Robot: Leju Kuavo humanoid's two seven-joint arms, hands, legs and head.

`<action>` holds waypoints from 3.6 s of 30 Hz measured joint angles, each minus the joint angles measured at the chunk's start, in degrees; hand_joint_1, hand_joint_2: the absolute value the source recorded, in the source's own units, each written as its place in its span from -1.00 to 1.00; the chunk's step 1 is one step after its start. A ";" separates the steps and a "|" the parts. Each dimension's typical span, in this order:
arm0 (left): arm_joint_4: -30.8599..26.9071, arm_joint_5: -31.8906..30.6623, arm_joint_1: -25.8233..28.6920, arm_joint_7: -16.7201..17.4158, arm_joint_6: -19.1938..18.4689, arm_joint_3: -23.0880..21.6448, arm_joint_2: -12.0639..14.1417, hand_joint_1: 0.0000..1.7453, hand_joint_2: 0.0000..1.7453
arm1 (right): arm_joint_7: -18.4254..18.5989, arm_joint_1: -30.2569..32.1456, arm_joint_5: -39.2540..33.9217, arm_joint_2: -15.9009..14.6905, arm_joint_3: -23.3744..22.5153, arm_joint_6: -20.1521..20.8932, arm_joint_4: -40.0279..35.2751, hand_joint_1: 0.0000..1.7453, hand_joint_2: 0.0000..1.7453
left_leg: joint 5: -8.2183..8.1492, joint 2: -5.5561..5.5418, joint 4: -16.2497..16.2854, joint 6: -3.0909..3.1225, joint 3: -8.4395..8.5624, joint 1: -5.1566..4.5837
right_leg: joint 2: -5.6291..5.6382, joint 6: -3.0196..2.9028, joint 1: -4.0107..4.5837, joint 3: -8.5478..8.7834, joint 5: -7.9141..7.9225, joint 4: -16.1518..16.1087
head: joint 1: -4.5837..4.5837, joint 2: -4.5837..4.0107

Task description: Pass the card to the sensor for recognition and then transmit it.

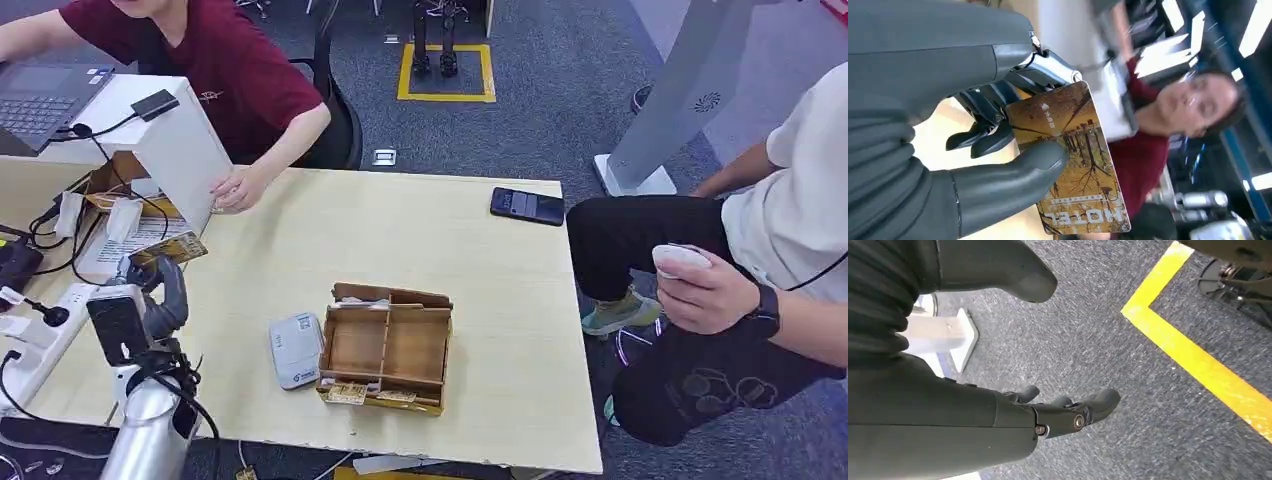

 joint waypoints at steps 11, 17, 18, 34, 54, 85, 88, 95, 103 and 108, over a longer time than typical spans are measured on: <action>10.34 -31.07 -6.76 -3.32 12.05 2.31 3.48 1.00 1.00 | -1.14 -0.61 1.84 -0.02 1.01 0.90 0.00 -1.00 1.00 | 0.01 0.03 0.00 -0.01 0.00 0.00 | 0.04 -0.01 0.00 -0.03 0.01 0.01 | -0.02 0.00; 12.63 -34.69 -8.38 -3.91 12.08 5.49 2.91 1.00 1.00 | -1.14 -0.65 1.88 -0.02 1.33 1.29 0.00 -1.00 1.00 | 0.00 0.05 0.00 -0.01 -0.01 0.00 | 0.05 -0.01 0.00 -0.05 0.01 0.01 | 0.00 0.02; 12.81 -34.76 -8.50 -3.91 12.08 5.68 2.87 1.00 1.00 | -1.12 -0.65 1.88 -0.02 1.36 1.36 0.00 -1.00 1.00 | 0.00 0.05 0.00 -0.01 -0.01 0.00 | 0.05 -0.01 0.00 -0.06 0.01 0.01 | -0.02 0.00; 15.58 -23.02 -9.97 -2.43 10.32 5.40 2.54 -1.00 1.00 | -0.81 -0.65 1.51 -0.02 1.38 1.38 0.02 -1.00 1.00 | 0.00 0.06 0.00 -0.01 -0.02 0.00 | 0.09 -0.01 0.00 -0.08 0.00 0.01 | -0.02 0.02; -9.82 -24.05 7.88 -6.77 -6.96 -20.46 9.69 -1.00 1.00 | -1.16 -0.29 -0.08 -0.02 -0.07 1.45 0.15 -1.00 1.00 | -0.06 0.07 0.00 -0.03 -0.08 -0.02 | 0.11 0.01 -0.01 -0.13 -0.02 -0.01 | 0.00 0.00; -15.61 -26.79 16.45 -8.65 -9.18 -29.33 17.25 -1.00 1.00 | -1.14 -0.25 0.11 -0.20 -1.70 1.51 0.15 -1.00 1.00 | -0.06 0.07 -0.01 -0.03 -0.08 0.00 | 0.10 0.01 0.00 -0.12 -0.03 -0.01 | 0.00 0.00; -14.10 -29.99 16.57 -8.13 -6.42 -29.33 17.58 -1.00 1.00 | -1.14 -0.27 0.31 -0.20 -1.75 1.51 0.15 -1.00 1.00 | -0.06 0.07 -0.01 -0.03 -0.08 0.00 | 0.09 0.01 0.00 -0.12 -0.02 -0.01 | 0.00 0.00; -11.91 -34.44 16.62 -6.88 -1.71 -29.33 17.75 -1.00 1.00 | -1.14 -0.28 0.64 -0.20 -2.23 1.51 0.13 -1.00 1.00 | -0.06 0.07 -0.01 -0.03 -0.09 -0.01 | 0.09 0.01 -0.01 -0.12 -0.02 -0.01 | 0.00 0.00; -7.04 -42.91 15.73 -2.29 10.48 -29.59 16.90 -1.00 1.00 | -1.14 -0.35 1.16 -0.20 -2.54 1.42 0.13 -1.00 1.00 | -0.06 0.07 -0.01 -0.03 -0.08 0.00 | 0.09 0.01 0.00 -0.12 -0.02 -0.01 | -0.02 0.00; -4.95 -43.30 14.84 -1.25 11.66 -30.53 16.25 -1.00 1.00 | -1.14 -0.35 1.29 -0.20 -2.71 1.12 0.15 -1.00 1.00 | -0.06 0.07 -0.01 -0.03 -0.08 -0.01 | 0.09 0.01 -0.01 -0.12 -0.02 -0.01 | 0.00 0.00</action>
